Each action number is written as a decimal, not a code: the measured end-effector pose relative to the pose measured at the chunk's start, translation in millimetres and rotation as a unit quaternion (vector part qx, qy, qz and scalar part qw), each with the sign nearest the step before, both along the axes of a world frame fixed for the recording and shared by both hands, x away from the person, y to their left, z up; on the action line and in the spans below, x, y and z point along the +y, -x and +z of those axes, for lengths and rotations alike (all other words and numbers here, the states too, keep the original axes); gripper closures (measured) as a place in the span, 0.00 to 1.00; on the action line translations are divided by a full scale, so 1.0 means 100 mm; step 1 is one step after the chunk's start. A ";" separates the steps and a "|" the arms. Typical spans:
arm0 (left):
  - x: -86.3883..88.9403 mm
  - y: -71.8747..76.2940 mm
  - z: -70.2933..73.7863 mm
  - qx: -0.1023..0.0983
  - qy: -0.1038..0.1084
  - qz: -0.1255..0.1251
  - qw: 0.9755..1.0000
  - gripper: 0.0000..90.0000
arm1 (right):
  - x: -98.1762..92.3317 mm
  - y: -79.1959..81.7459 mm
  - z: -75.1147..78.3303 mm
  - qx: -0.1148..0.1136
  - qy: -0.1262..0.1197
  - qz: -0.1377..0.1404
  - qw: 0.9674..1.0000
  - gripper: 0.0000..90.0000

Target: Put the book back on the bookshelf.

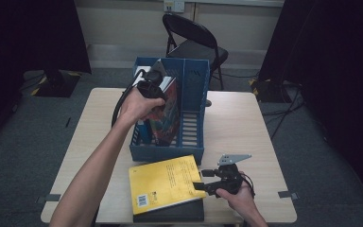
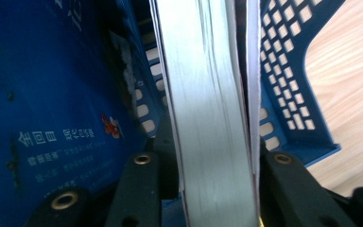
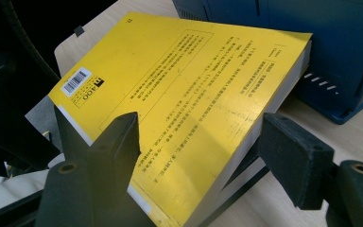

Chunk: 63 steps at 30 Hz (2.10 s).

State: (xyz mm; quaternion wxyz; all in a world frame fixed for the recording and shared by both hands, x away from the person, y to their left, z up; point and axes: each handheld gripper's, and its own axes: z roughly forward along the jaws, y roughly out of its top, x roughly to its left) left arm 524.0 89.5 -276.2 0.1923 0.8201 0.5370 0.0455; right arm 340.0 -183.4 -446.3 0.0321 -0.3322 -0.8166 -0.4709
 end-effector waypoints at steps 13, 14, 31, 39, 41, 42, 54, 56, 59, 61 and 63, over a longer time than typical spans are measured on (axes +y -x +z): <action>-0.07 0.00 0.01 0.014 -0.011 0.010 1.000 0.81 | 0.01 0.00 0.00 0.002 0.001 -0.001 1.000 0.33; -0.07 0.00 0.01 0.014 -0.011 0.010 1.000 0.81 | 0.01 0.00 0.00 0.002 0.001 -0.001 1.000 0.33; -0.10 -0.06 0.02 0.005 -0.010 0.036 0.999 0.82 | 0.00 -0.01 -0.01 0.005 0.000 -0.005 1.000 0.33; -0.07 -0.16 0.03 -0.005 -0.004 0.061 0.998 0.82 | -0.01 -0.01 -0.01 0.004 -0.001 -0.004 1.000 0.33; -0.08 -0.23 0.04 -0.007 -0.005 0.065 0.998 0.82 | 0.00 -0.01 -0.02 0.006 -0.001 -0.002 1.000 0.33; -0.09 -0.24 0.04 -0.008 -0.004 0.071 0.997 0.82 | 0.00 -0.01 -0.02 0.006 0.000 -0.003 1.000 0.33; -0.13 -0.33 0.06 -0.027 -0.006 0.114 0.993 0.82 | -0.01 0.00 -0.03 0.008 -0.003 -0.002 1.000 0.33; -0.16 -0.33 0.05 -0.030 -0.008 0.117 0.993 0.82 | -0.01 0.00 -0.03 0.008 -0.003 0.000 1.000 0.33; -0.17 -0.35 0.02 -0.028 -0.006 0.120 0.992 0.82 | -0.01 0.00 -0.02 0.007 -0.002 0.000 1.000 0.33; -0.19 -0.35 0.02 -0.030 -0.009 0.121 0.992 0.82 | -0.02 0.01 -0.02 0.007 -0.003 -0.001 1.000 0.33; -0.19 -0.36 0.03 -0.029 -0.009 0.124 0.992 0.82 | -0.02 0.01 -0.02 0.008 -0.003 -0.001 1.000 0.33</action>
